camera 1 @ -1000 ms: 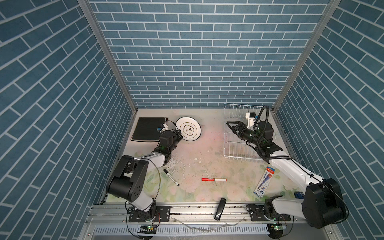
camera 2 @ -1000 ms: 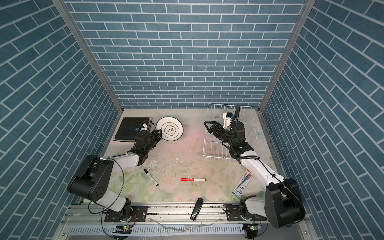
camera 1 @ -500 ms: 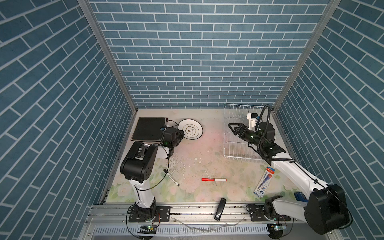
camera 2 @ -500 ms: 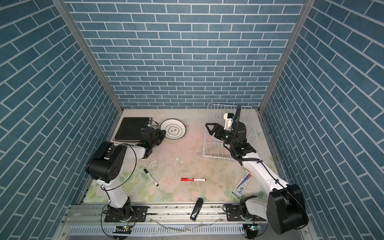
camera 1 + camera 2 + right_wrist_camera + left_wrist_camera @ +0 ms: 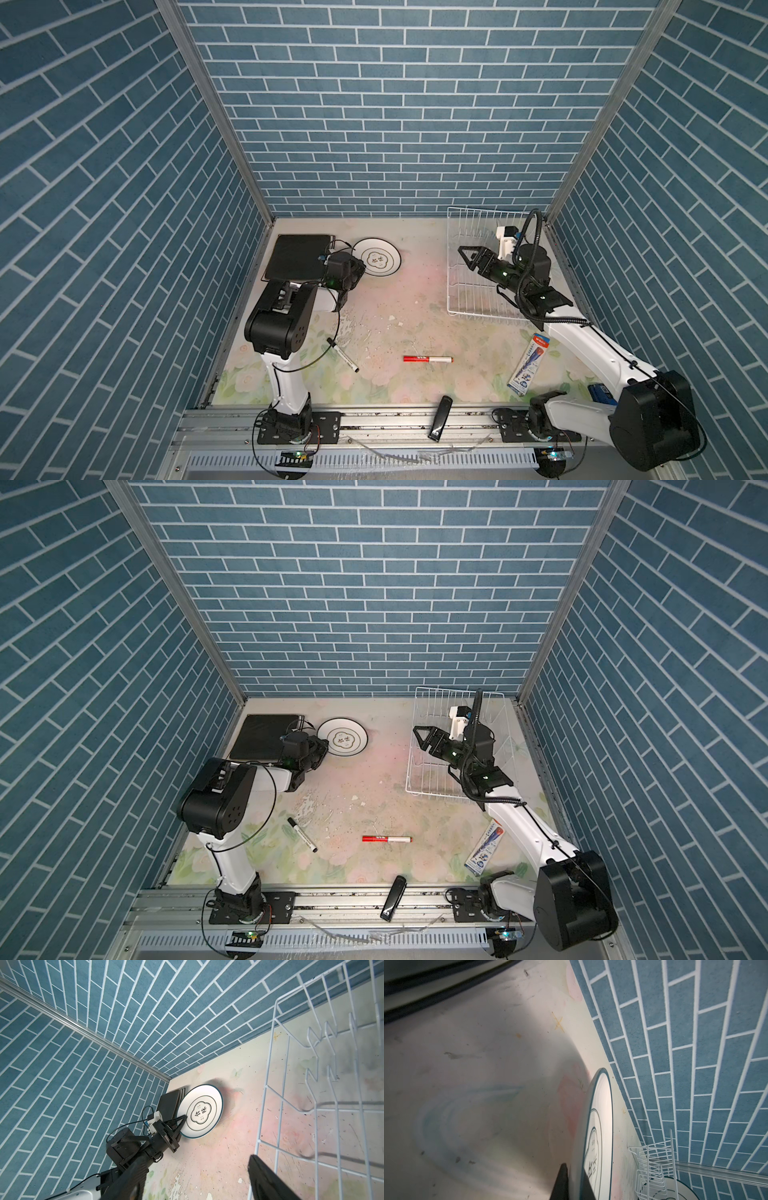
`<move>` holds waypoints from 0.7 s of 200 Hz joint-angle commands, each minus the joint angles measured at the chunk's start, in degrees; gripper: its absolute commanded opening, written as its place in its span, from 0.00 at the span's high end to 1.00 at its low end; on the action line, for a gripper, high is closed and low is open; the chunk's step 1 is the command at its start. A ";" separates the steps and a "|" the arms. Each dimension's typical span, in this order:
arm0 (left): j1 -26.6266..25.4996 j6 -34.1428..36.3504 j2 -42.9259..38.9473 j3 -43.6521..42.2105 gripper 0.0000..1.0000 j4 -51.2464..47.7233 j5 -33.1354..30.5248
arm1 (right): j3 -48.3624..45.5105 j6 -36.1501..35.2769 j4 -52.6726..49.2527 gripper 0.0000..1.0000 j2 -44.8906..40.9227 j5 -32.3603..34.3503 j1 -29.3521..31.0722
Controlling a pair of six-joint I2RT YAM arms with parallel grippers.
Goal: Unload the plates from the dish rack
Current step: 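Carry the plate beside the dark plates with the left gripper while the right returns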
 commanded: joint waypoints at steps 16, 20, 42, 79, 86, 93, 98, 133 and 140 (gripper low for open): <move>0.60 0.15 1.38 2.86 1.00 0.22 0.47 | 0.04 -1.93 -0.90 0.22 -0.76 1.77 -0.33; 0.62 0.12 1.46 2.94 1.00 0.32 0.52 | 0.04 -1.96 -1.04 0.22 -0.76 1.93 -0.27; 0.79 0.11 1.93 3.17 1.00 0.34 0.31 | 0.17 -1.98 -1.53 0.22 -1.02 2.57 -0.39; 1.31 -0.31 3.52 3.38 1.00 1.18 0.28 | 0.18 -2.09 -2.13 0.22 -1.25 2.92 -0.47; 1.37 -0.56 3.78 3.33 1.00 1.41 0.22 | 0.13 -2.09 -2.23 0.22 -1.29 2.95 -0.60; 1.41 -0.74 4.08 3.31 1.00 1.64 0.22 | 0.13 -2.17 -2.31 0.22 -1.29 3.01 -0.57; 1.41 -0.81 4.19 3.30 1.00 1.78 0.23 | 0.05 -2.11 -2.44 0.23 -1.29 3.12 -0.56; 1.51 -1.11 4.88 3.22 1.00 2.45 0.45 | -0.36 -2.09 -2.79 0.23 -1.82 3.38 -0.64; 1.54 -1.11 4.94 3.24 1.00 2.56 0.48 | -0.40 -2.11 -3.01 0.23 -1.95 3.47 -0.62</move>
